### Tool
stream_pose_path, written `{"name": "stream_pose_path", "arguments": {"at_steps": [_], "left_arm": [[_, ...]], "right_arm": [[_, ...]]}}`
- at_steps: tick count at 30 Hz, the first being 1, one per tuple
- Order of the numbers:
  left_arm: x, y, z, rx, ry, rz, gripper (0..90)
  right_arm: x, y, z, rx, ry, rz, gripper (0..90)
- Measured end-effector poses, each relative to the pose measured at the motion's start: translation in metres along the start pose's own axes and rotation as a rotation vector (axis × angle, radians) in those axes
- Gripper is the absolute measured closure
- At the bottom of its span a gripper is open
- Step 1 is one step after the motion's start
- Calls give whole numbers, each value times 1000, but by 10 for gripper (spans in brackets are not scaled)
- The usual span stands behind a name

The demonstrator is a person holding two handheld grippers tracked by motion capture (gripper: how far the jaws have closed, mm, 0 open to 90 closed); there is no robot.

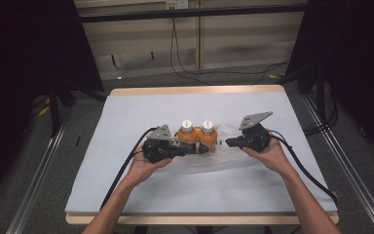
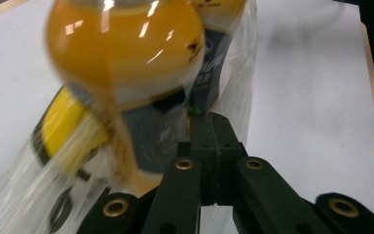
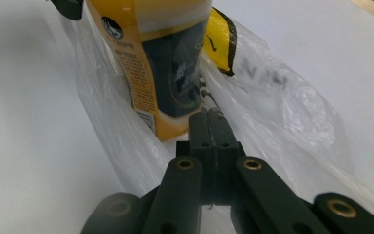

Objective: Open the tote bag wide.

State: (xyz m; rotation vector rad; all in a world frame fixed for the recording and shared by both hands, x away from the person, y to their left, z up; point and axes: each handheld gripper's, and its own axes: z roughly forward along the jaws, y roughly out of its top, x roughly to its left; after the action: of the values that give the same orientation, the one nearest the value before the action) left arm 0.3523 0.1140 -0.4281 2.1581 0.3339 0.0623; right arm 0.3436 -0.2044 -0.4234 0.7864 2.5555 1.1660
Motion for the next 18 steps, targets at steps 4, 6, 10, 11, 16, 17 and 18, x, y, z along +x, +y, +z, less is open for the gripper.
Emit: {"name": "stream_pose_path", "arguments": {"at_steps": [4,6,10,11,16,17,18], "left_arm": [[-8,5,11,4,-12,27,900],[-11,7,17,-2,-5,34,900],[-10,8,22,-2,2,32,900],[-9,9,23,6,23,38,900],[-8,6,32,41,43,41,900],[-9,5,34,43,52,50,900],[-11,4,36,41,49,44,900]], "right_arm": [[2,4,8,12,2,-4,900],[2,5,12,25,0,-13,900],[1,8,18,30,13,-13,900],[0,10,20,29,11,-9,900],[-9,16,30,29,8,5,900],[-11,16,31,29,0,9,900],[-13,16,33,18,9,19,900]]}}
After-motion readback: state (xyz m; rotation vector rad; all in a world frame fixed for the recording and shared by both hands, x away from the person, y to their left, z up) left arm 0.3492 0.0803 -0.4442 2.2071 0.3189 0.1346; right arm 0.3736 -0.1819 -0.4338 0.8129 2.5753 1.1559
